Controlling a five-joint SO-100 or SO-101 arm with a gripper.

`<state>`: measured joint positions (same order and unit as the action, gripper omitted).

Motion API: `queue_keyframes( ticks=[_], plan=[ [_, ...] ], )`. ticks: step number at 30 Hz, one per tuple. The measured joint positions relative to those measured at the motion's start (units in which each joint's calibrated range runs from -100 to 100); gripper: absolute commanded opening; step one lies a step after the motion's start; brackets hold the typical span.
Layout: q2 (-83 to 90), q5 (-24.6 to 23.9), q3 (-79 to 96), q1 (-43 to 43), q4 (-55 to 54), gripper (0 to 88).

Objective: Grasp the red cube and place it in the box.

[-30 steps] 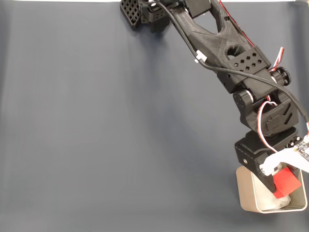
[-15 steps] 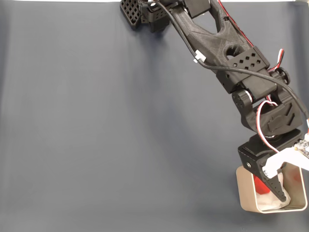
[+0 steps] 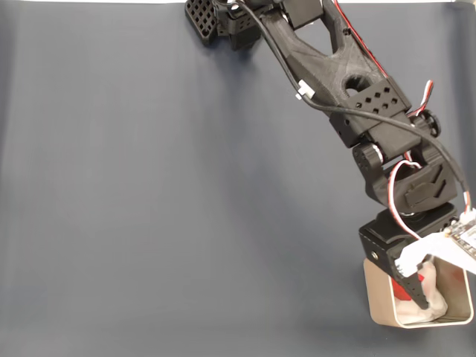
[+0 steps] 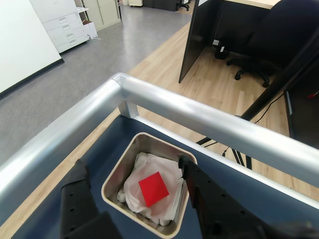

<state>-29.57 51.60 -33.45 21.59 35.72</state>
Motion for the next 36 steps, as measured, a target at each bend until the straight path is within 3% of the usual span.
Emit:
queue_keyframes(
  ticks=[13, 15, 20, 23, 36],
  plan=[
    [0.1, 0.0, 1.9, 0.0, 0.0, 37.7],
    [0.1, 0.0, 2.1, 0.0, 0.0, 32.9],
    [1.2, 0.0, 2.8, 0.0, 0.0, 9.5],
    [2.9, 0.0, 4.3, -0.1, 0.0, 0.0],
    [13.3, 0.0, 12.5, -4.2, 0.0, 0.0]
  ],
)
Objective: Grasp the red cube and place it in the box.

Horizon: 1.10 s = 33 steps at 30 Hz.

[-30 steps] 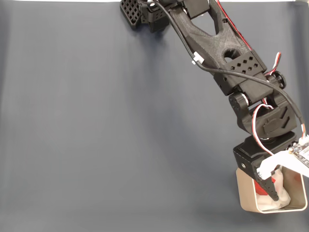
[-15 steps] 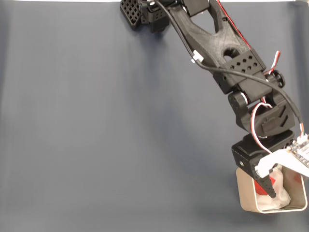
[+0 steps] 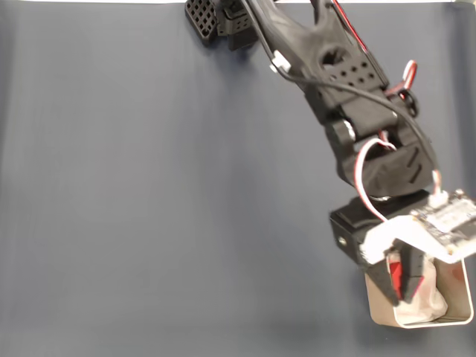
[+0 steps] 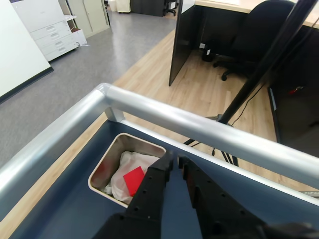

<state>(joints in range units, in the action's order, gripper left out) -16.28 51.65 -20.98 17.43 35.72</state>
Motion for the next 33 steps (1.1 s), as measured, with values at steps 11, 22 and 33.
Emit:
queue_keyframes(
  ticks=[11, 22, 33],
  plan=[
    [17.0, -0.2, 19.2, -9.9, 0.0, 0.0],
    [39.8, -0.2, 44.3, -15.0, -0.1, 0.0],
    [65.3, -0.2, 71.9, -17.1, -0.1, 0.0]
  ],
)
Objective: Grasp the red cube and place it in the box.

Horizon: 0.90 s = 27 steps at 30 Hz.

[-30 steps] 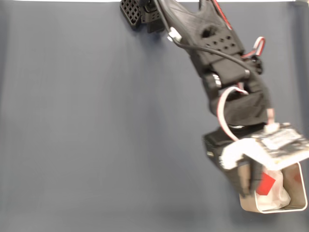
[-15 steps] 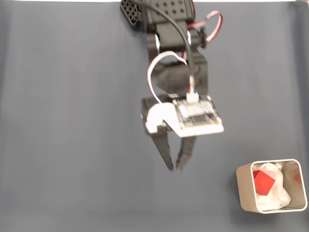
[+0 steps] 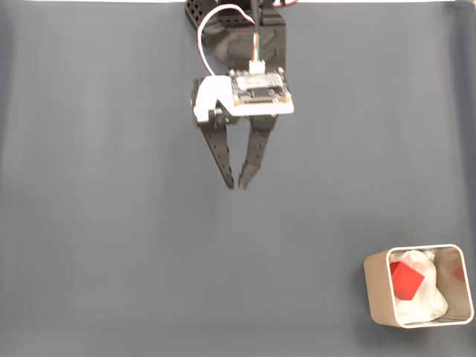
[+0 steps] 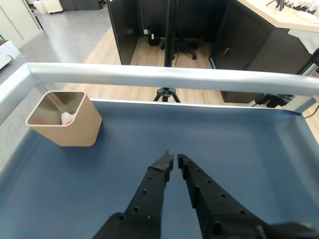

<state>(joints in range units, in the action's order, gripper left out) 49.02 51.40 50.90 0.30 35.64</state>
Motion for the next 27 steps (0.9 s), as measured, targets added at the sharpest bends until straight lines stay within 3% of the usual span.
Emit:
queue_keyframes(
  ticks=[18, 27],
  plan=[
    [33.7, 1.3, 40.2, -0.4, 0.1, 0.0],
    [43.3, 0.1, 48.0, -0.4, 6.3, 0.0]
  ],
)
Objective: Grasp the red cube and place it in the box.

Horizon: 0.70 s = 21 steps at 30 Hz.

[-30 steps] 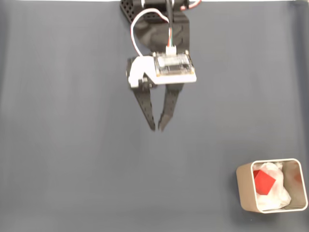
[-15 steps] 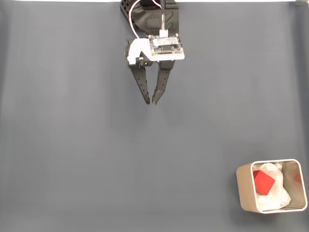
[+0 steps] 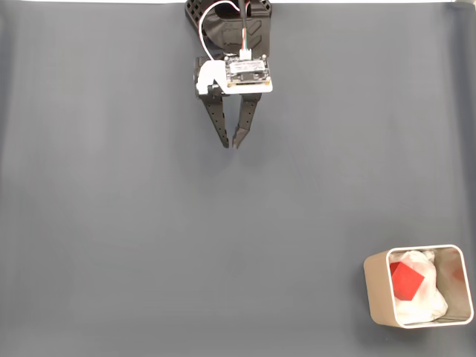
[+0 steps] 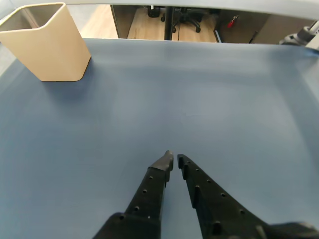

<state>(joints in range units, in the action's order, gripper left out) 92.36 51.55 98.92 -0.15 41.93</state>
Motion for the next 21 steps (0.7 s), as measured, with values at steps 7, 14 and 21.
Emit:
queue_keyframes(
  ticks=[7, 14, 21],
  plan=[
    [1.9, -1.7, 0.1, 0.0, 6.7, 0.0],
    [4.4, -2.8, 0.1, 0.0, 14.6, 0.0],
    [6.9, -3.0, 0.1, 0.0, 21.2, 0.0]
  ],
)
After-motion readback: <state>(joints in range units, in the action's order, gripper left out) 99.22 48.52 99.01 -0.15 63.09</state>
